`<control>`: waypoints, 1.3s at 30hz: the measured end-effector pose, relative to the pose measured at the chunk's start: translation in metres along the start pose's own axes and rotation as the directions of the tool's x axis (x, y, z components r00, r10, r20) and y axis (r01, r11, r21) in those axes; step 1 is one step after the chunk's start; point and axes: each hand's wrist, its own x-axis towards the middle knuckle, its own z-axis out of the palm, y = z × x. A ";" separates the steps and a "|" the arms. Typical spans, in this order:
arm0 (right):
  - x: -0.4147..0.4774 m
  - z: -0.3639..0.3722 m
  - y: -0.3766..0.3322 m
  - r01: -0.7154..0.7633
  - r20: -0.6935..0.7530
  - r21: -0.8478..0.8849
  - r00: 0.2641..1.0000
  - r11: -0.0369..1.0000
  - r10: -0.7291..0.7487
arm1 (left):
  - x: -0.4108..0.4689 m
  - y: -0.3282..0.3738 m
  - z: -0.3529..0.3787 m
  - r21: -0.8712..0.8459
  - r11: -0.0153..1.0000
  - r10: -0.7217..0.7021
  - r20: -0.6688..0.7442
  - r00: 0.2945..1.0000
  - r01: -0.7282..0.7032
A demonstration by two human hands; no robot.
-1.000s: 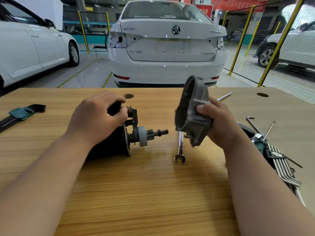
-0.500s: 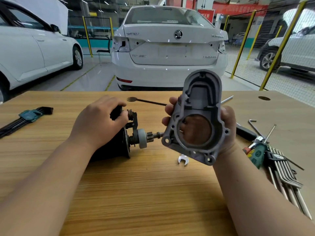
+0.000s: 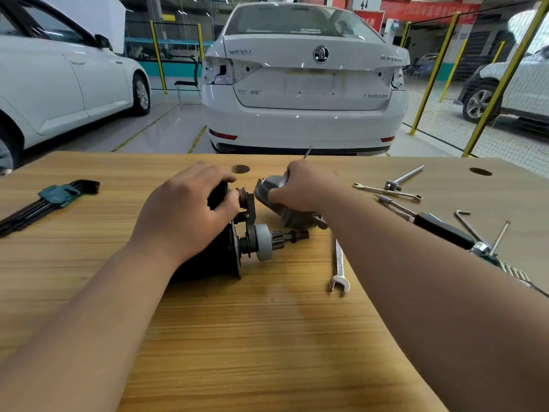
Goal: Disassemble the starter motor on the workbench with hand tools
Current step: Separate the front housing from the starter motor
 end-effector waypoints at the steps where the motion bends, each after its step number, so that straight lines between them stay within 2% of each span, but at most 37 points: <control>1: 0.005 0.001 -0.003 -0.016 0.028 -0.068 0.999 0.998 0.018 | 0.000 0.000 0.000 -0.002 1.000 0.001 -0.002 1.000 -0.001; 3: 0.008 0.000 -0.004 -0.034 0.060 -0.075 0.997 0.997 0.039 | 0.000 0.001 0.000 -0.005 1.000 0.001 -0.004 1.000 -0.001; 4: 0.006 -0.003 -0.002 -0.045 0.039 0.023 0.998 0.999 0.044 | -0.001 0.001 0.000 -0.004 1.000 0.003 -0.006 1.000 -0.003; 7: -0.013 -0.013 0.015 -0.003 -0.170 0.419 0.982 0.908 0.082 | -0.004 0.001 -0.001 0.030 0.999 0.025 -0.024 0.999 -0.024; 9: -0.033 -0.015 0.033 0.046 -0.284 0.474 0.953 0.880 0.103 | -0.007 0.002 -0.003 0.081 0.996 0.050 -0.041 0.998 -0.046; 12: -0.065 -0.011 0.056 0.019 -0.285 0.441 0.951 0.898 0.119 | -0.010 0.002 -0.004 0.118 0.991 0.077 -0.050 0.996 -0.071; 16: -0.102 0.000 0.080 -0.061 -0.310 0.233 0.941 0.971 0.134 | -0.024 -0.005 -0.008 0.156 0.988 -0.004 -0.099 0.995 0.020; 19: -0.115 0.012 0.085 -0.136 -0.190 0.105 0.970 0.985 0.154 | -0.037 -0.021 -0.016 0.139 0.967 -0.194 -0.132 0.972 0.212; 21: -0.114 0.013 0.084 -0.150 -0.120 0.095 0.980 0.984 0.161 | -0.047 -0.034 -0.020 0.058 0.917 -0.388 -0.103 0.916 0.395; 23: -0.113 0.012 0.085 -0.144 -0.073 0.076 0.986 0.987 0.149 | -0.057 -0.044 -0.021 -0.079 0.823 -0.564 0.006 0.826 0.563; 25: -0.113 0.012 0.086 -0.147 -0.059 0.057 0.987 0.988 0.150 | -0.063 -0.047 -0.018 -0.175 0.748 -0.632 0.110 0.767 0.640; 30: -0.112 0.014 0.084 -0.162 -0.079 -0.004 0.984 0.987 0.161 | -0.062 -0.047 -0.013 -0.202 0.751 -0.621 0.107 0.776 0.629; 39: -0.113 0.012 0.082 -0.253 -0.053 -0.016 0.966 0.967 0.251 | -0.062 -0.048 -0.015 -0.108 0.821 -0.543 0.155 0.825 0.561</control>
